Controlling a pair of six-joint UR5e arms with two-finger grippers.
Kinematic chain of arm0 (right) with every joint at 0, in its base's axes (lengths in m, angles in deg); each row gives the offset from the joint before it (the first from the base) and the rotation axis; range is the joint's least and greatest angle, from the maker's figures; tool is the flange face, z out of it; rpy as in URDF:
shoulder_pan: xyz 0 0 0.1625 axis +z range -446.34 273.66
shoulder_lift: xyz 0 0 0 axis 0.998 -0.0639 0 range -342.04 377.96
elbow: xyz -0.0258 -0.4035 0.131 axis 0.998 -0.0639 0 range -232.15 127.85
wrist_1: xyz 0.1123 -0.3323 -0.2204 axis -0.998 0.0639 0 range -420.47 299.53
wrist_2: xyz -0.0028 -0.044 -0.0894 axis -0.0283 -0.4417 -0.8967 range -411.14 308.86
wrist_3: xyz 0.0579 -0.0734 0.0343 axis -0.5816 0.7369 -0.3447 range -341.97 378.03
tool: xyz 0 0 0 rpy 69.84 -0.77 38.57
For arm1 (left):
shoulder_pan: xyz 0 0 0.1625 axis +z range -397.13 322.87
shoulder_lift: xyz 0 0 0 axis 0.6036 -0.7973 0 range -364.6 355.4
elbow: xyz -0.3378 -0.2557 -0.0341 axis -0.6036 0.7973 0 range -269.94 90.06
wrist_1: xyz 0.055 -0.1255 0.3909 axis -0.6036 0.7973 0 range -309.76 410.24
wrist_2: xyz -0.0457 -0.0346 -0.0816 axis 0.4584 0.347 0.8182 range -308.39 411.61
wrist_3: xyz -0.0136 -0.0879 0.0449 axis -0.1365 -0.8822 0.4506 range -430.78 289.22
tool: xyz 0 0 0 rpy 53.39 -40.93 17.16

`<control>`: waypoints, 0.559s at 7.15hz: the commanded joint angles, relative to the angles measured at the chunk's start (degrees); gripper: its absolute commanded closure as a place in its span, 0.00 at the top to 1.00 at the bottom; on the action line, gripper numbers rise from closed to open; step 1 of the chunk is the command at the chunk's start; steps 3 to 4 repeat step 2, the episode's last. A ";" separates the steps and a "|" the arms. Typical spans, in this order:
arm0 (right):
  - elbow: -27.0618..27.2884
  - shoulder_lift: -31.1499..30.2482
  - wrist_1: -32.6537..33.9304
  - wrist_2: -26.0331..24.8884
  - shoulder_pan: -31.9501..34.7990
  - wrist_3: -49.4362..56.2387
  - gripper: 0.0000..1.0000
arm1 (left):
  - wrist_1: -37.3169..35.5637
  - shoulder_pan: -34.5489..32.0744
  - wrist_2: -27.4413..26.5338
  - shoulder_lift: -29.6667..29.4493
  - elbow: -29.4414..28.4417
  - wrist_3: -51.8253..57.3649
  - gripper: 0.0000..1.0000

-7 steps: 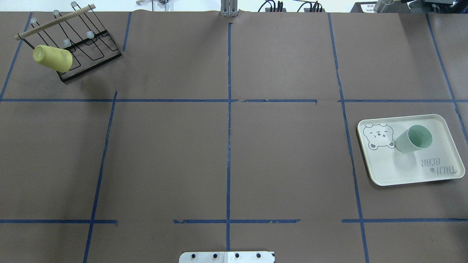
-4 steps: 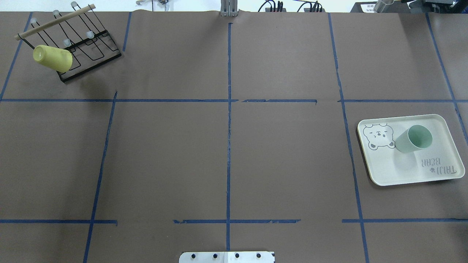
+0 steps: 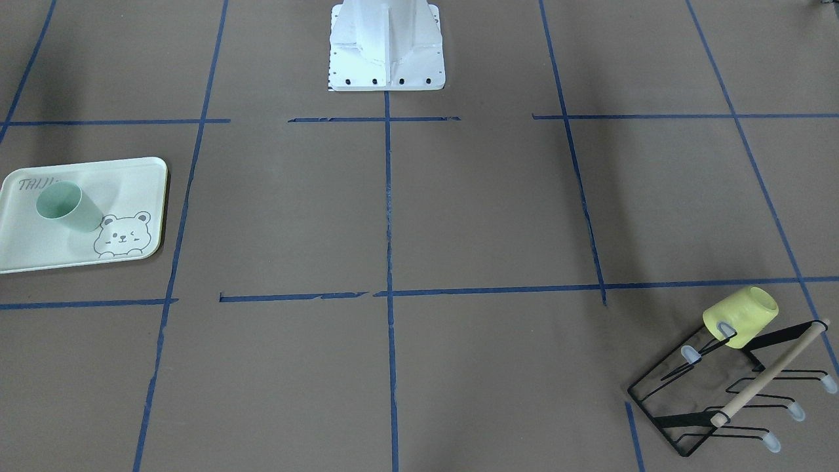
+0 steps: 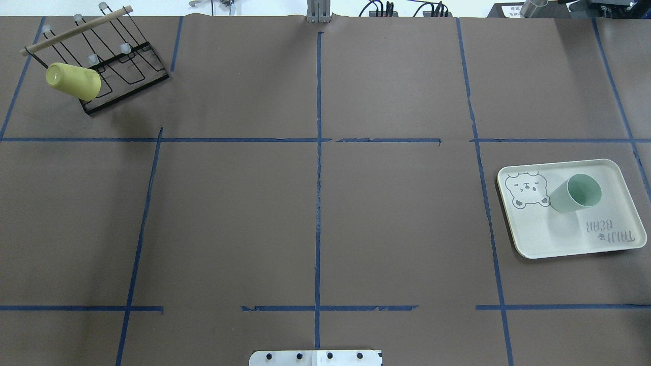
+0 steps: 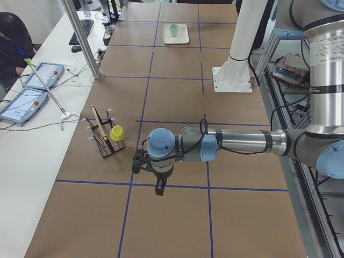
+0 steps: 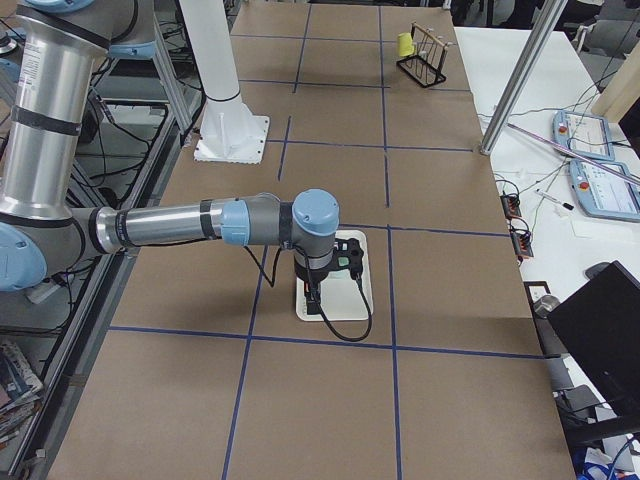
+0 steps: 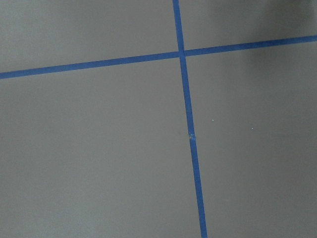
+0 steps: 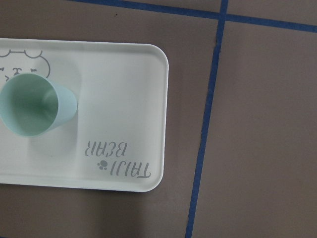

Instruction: Left arm grabs green cup and hands to right arm on tray

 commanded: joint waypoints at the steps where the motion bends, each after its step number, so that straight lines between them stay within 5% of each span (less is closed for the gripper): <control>1: 0.00 0.00 0.00 0.00 0.00 0.05 1.00 | -0.16 0.00 0.00 0.09 0.34 0.00 1.00; 4: 0.00 0.00 0.00 0.09 0.00 0.05 1.00 | -0.24 0.00 0.00 0.00 0.34 0.00 1.00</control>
